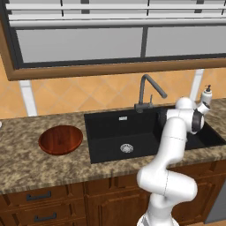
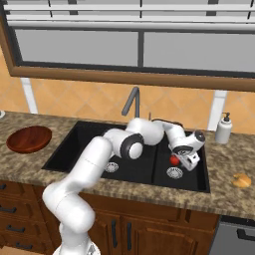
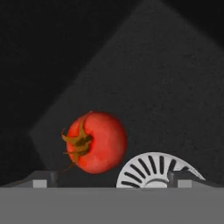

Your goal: Pick the tomato from the sink and place it in the bowl. Then pick the bowl and place it in the microwave. Then close the microwave door and press the start button.

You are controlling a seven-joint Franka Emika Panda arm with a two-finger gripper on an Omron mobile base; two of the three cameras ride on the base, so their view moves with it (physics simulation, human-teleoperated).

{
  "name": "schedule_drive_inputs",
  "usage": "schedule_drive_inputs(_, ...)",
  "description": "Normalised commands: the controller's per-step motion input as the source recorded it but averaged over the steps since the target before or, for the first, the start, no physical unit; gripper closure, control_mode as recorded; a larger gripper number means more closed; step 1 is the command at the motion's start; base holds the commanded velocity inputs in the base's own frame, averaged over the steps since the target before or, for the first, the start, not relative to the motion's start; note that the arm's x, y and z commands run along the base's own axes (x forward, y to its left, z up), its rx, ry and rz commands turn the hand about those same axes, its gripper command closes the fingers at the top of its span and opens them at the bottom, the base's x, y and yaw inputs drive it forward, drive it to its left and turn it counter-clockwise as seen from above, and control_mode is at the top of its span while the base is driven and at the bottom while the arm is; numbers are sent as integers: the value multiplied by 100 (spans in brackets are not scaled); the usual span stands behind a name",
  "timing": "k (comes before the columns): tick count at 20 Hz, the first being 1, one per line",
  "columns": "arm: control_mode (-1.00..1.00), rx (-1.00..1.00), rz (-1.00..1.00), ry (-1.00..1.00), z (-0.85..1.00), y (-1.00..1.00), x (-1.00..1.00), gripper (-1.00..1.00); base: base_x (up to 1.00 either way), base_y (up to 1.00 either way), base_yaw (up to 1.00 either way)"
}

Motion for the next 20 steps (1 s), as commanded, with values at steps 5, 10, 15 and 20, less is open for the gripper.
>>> schedule_drive_inputs(5, -100, 11, 0, 0, -18, 6, 37, -100, 0, 0, 0)
schedule_drive_inputs(10, -100, 0, 0, 0, -16, 0, 33, -100, 0, 0, 0)
schedule_drive_inputs(15, -100, 0, 0, 0, -44, 18, 1, 100, 0, 0, 0)
schedule_drive_inputs(20, -100, 0, 0, 1, -25, 0, -8, 100, 0, 0, 0)
